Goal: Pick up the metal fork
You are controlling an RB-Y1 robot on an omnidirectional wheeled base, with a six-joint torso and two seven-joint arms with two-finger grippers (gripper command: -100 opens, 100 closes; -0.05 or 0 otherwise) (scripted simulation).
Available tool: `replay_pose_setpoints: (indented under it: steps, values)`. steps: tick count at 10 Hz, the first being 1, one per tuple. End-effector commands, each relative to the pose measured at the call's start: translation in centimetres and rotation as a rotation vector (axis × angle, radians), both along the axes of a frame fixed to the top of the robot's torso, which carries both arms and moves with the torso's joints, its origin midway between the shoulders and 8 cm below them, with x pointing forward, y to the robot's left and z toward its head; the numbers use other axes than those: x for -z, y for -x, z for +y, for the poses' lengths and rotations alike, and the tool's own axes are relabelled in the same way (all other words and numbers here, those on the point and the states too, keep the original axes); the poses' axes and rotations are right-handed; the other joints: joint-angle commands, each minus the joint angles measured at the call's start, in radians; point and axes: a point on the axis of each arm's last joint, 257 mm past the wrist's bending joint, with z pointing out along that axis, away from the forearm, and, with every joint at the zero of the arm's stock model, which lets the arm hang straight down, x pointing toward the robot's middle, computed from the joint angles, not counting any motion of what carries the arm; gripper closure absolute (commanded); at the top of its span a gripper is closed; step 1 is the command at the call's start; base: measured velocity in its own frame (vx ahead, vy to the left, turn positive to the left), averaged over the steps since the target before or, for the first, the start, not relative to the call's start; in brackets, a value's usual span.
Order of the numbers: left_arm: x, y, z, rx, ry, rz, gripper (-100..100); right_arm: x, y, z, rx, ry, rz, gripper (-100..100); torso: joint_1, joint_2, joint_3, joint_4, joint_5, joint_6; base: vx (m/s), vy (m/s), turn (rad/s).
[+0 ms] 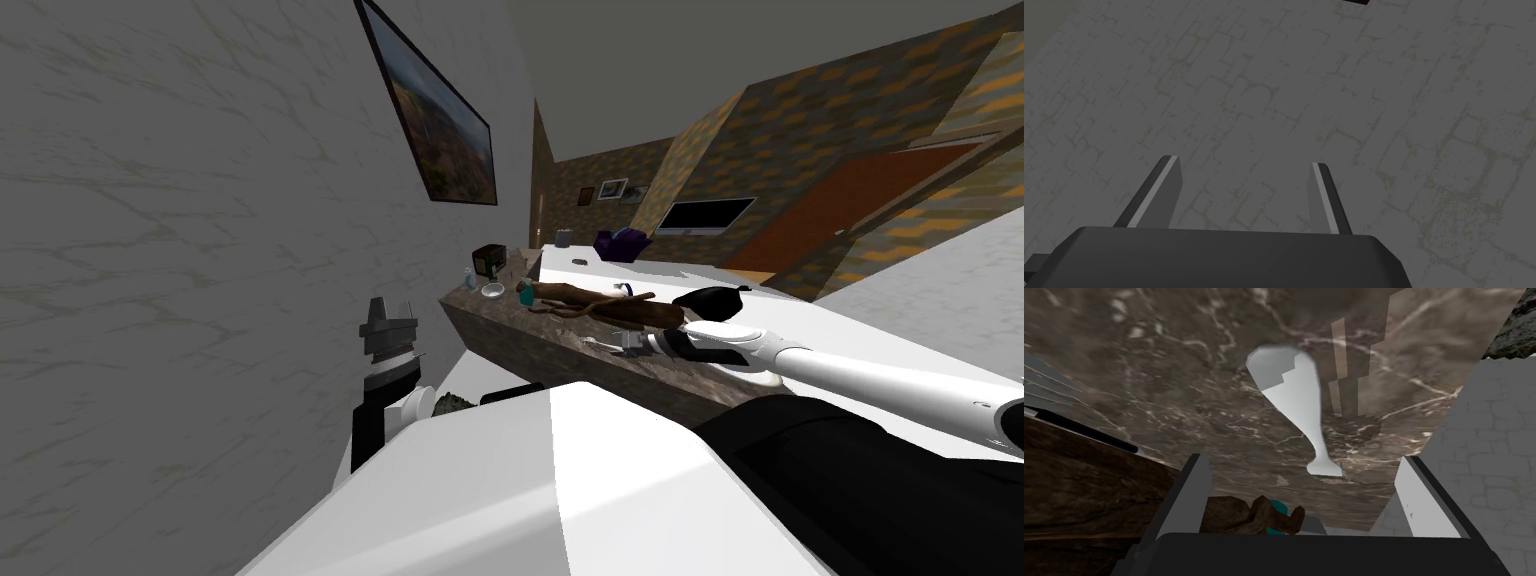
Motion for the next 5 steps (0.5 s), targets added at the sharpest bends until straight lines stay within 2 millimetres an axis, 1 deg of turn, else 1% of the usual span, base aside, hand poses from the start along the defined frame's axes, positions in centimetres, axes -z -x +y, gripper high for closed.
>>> replay_pose_setpoints:
  steps: [1,4,5]
  values:
    - [0.0,0.0,0.0,0.0,0.0,0.0,0,0.5,1.8,-2.4,-0.026,0.078,0.057,-100,0.0,0.0,0.0,0.0,0.0,0.0,0.099,0.154,0.047]
    - [0.0,0.0,0.0,0.0,0.0,0.0,0,0.9,4.9,-6.0,-0.059,0.184,0.149,-100,-0.001,0.0,0.0,0.0,0.0,0.0,0.081,0.127,0.068]
    - [0.0,0.0,0.0,0.0,0.0,0.0,0,0.9,4.9,-6.0,-0.059,0.184,0.149,-100,-0.001,0.0,0.0,0.0,0.0,0.0,0.059,0.084,0.006]
